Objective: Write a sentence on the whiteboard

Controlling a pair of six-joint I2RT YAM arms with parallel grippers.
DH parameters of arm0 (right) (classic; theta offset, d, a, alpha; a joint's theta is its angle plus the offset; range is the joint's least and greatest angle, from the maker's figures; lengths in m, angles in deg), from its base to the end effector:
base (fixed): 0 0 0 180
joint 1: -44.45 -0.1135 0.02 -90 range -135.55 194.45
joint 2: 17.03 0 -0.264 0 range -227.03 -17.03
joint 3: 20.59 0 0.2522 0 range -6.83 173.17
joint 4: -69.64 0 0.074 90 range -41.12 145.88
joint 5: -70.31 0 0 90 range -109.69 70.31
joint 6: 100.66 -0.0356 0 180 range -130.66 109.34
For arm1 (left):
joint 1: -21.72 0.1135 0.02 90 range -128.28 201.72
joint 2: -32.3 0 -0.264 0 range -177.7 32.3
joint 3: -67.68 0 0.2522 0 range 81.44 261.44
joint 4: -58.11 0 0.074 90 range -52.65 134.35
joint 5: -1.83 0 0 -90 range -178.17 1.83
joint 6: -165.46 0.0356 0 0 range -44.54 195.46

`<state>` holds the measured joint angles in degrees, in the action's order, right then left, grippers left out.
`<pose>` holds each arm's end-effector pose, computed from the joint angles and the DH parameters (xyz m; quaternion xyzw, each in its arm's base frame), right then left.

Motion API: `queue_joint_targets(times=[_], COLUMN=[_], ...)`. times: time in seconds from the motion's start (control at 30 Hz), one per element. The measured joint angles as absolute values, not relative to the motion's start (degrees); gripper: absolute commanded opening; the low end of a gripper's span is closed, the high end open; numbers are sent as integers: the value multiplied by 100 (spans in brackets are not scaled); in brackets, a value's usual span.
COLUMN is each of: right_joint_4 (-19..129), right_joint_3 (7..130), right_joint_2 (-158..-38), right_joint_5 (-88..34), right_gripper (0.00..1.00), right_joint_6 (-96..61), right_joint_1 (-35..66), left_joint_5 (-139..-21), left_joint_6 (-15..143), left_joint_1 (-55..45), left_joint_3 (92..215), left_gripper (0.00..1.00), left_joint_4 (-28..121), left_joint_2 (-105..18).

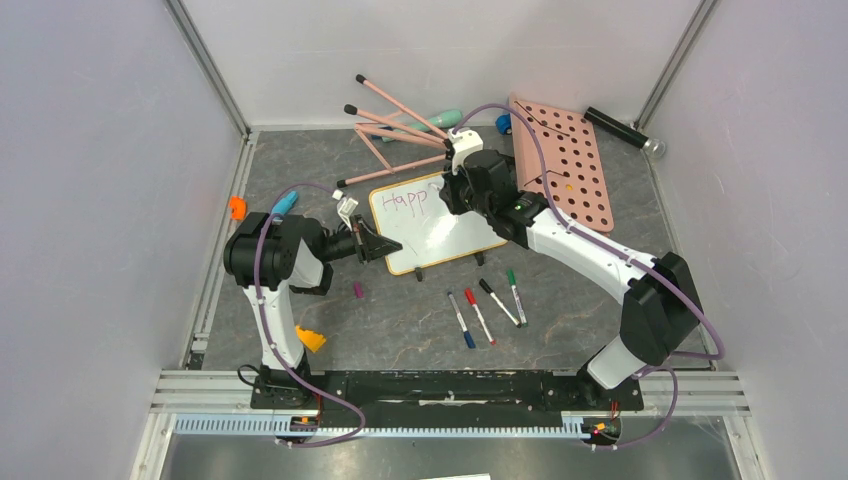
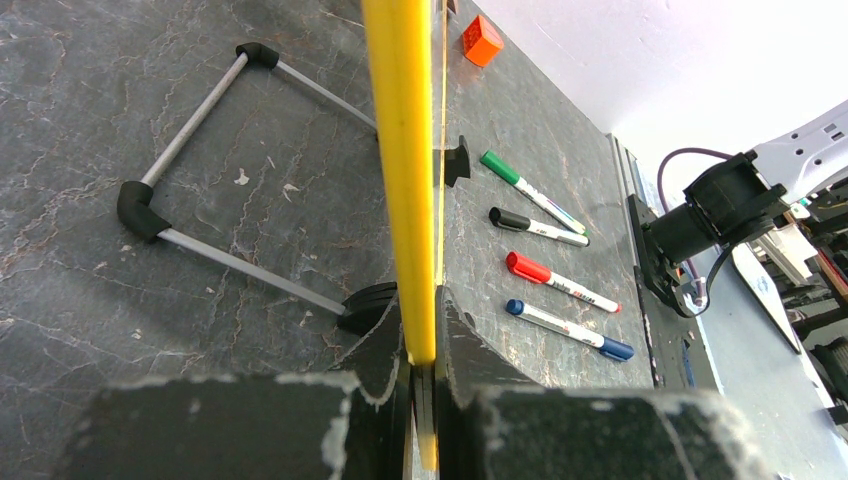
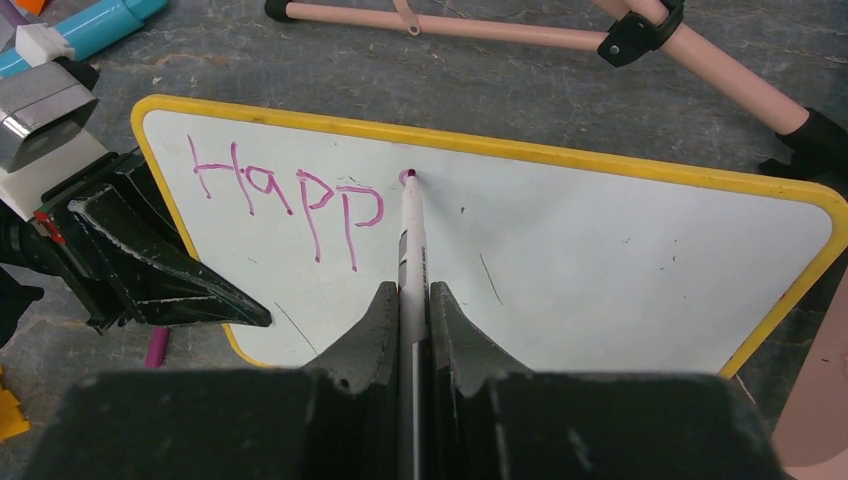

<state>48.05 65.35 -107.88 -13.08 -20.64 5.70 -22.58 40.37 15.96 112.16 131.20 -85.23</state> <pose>0.2935 0.2303 0.3071 -0.1815 0.8299 0.1721 0.4988 0.2995 -0.0628 0.1064 0.2202 0.6718 -0.5663 0.4236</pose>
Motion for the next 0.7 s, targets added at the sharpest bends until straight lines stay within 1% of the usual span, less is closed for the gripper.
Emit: queue_joint_targets(times=[0.7], right_joint_4=[4783], right_joint_3=[6537], right_joint_2=[-10790], right_joint_5=[-1371], right_gripper=[0], right_joint_6=[-2016], right_joint_1=[584], left_joint_5=[-2258], left_joint_6=[4037], left_joint_1=[1596], left_joint_3=[11216], left_gripper=[8], left_joint_4=[13120], left_joint_2=[-8523])
